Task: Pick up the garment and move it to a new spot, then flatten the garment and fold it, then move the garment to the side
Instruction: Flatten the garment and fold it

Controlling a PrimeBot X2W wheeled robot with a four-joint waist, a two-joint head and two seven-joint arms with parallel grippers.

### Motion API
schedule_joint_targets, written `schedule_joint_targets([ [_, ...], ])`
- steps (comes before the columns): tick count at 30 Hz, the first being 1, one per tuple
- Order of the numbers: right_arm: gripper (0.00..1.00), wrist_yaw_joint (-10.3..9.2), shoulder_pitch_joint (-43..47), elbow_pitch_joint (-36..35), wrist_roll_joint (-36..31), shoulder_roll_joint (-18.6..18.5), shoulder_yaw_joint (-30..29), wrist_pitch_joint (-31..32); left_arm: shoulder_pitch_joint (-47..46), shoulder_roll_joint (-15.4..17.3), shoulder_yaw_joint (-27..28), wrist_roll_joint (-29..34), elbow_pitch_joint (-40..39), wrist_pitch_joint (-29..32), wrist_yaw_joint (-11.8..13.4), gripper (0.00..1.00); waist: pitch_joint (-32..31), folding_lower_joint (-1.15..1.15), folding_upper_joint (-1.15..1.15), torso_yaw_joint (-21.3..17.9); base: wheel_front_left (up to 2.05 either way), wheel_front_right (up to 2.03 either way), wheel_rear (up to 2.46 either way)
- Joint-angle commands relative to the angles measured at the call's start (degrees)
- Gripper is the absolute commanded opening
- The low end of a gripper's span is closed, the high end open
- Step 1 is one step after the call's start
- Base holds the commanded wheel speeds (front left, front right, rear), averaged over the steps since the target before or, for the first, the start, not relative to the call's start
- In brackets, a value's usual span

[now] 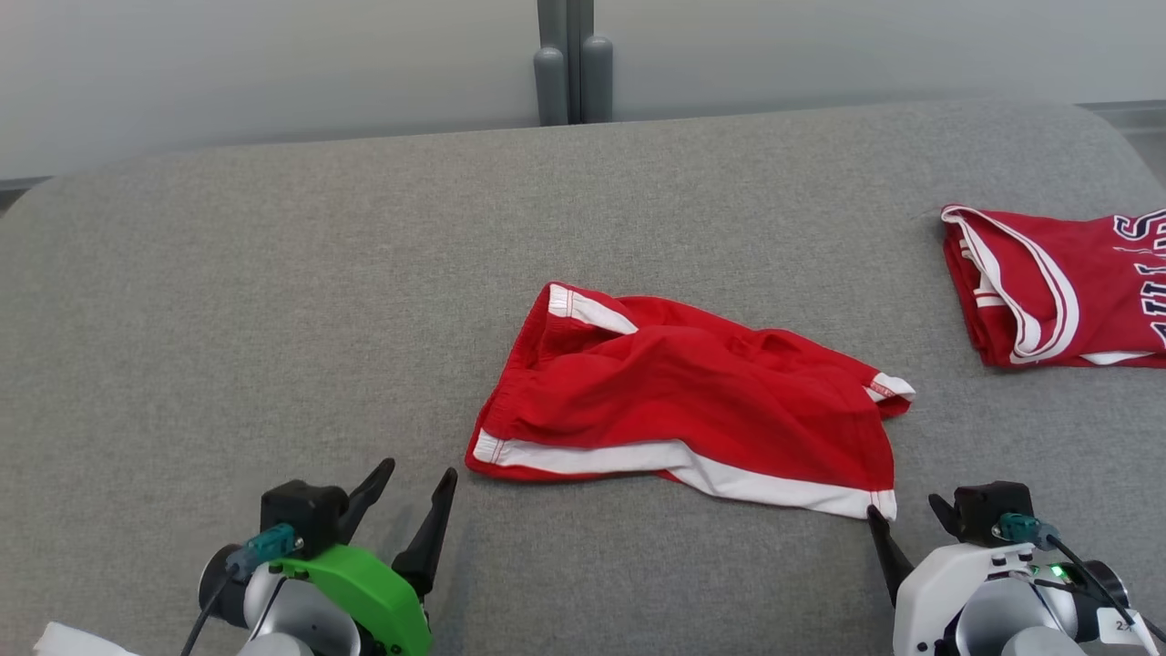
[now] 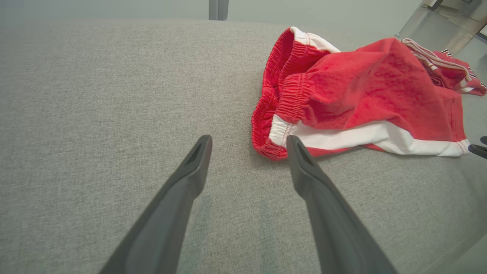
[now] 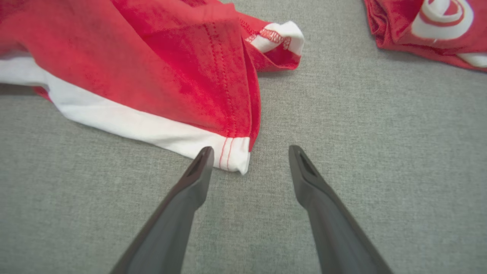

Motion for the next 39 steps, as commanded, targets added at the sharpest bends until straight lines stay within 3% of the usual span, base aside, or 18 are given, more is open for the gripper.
schedule_joint_targets([
  [1,1.0,-0.09,-0.82,1.16,0.77,0.08,0.26,0.62,-1.77,0.48,-0.87,-0.86,0.82,0.13,-0.3,1.0,1.33,0.0,0.0,-0.32,0.0,0.0,0.0],
  [18,1.0,-0.09,-6.16,10.47,1.88,1.46,3.27,-1.54,-11.74,3.25,-12.78,-8.64,6.76,1.48,-0.31,1.0,3.96,0.0,0.0,-1.47,0.0,0.0,0.0],
  [20,1.0,-0.09,-6.86,11.36,1.99,1.61,3.73,-1.78,-12.67,3.28,-13.8,-9.31,8.15,1.13,-0.31,0.84,4.15,0.0,0.0,-1.73,0.0,0.0,0.0],
  [22,1.0,-0.09,-7.6,12.19,2.02,1.71,4.13,-2.14,-13.64,3.22,-14.54,-9.94,9.36,0.65,-0.31,0.75,4.28,0.0,0.0,-1.97,0.0,0.0,0.0],
  [23,1.0,-0.09,-7.89,12.59,2.12,1.77,4.35,-2.24,-13.99,3.17,-14.88,-10.33,9.87,0.43,-0.31,0.65,4.31,0.0,0.0,-2.08,0.0,0.0,0.0],
  [24,1.0,-0.09,-8.13,12.93,2.25,1.82,4.54,-2.4,-14.33,3.19,-15.34,-10.55,10.27,0.18,-0.31,0.48,4.35,0.0,0.0,-2.19,0.0,0.0,0.0],
  [28,1.0,-0.09,-8.94,14.19,2.63,1.85,5.19,-2.91,-15.36,3.48,-17.28,-11.57,11.39,-0.42,-0.31,0.22,4.37,0.0,0.0,-2.41,0.0,0.0,0.0],
  [29,1.0,-0.08,-9.01,14.5,2.85,1.9,5.4,-3.01,-15.61,3.55,-17.91,-11.81,11.51,-0.57,-0.31,0.0,4.35,0.0,0.0,-2.43,0.0,0.0,0.0],
  [39,1.0,-0.05,-9.85,16.54,4.1,1.36,7.24,-3.84,-17.41,4.82,-21.26,-14.4,12.87,-2.11,-0.31,0.0,4.25,0.0,0.0,-2.6,0.0,0.0,0.0],
])
